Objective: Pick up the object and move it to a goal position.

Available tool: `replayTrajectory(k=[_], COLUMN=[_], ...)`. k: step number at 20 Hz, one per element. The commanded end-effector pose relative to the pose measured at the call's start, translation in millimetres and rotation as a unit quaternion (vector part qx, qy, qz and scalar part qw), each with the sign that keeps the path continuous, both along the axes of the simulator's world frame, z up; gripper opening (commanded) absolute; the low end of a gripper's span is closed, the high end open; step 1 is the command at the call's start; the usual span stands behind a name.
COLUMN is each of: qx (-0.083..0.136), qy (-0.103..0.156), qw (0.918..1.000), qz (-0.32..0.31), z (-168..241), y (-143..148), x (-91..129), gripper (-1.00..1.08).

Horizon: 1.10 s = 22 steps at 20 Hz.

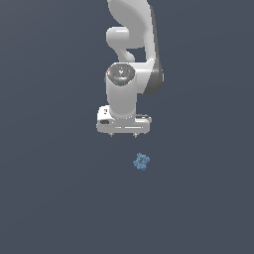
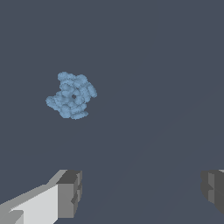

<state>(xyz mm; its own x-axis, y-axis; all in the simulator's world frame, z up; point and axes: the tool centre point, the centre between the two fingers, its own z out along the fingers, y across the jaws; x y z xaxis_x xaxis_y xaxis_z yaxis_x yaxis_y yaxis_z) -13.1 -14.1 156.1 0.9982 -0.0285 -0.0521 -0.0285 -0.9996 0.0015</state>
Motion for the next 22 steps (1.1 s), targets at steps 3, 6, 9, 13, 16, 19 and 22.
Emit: replayTrajectory(k=[3,6,9,13,16,19,22], qx=[-0.001,-0.005,-0.01,-0.01,-0.01,-0.011,-0.011], qy=[0.001,0.005,0.01,0.01,0.009,0.008,0.006], qw=[1.0,0.9999,0.9998,0.9998,0.9998,0.9999,0.9998], qz=[0.001,0.008,0.015,0.016,0.011,0.001,-0.014], z=[-1,-3,-6,-6,-7,-9,-12], y=[-1,-4,-7,-7,-6,-2,3], x=[0,-2,-3,-3,-2,2,7], gripper=[1.0,1.0,1.0,1.0,1.0,1.0,1.0])
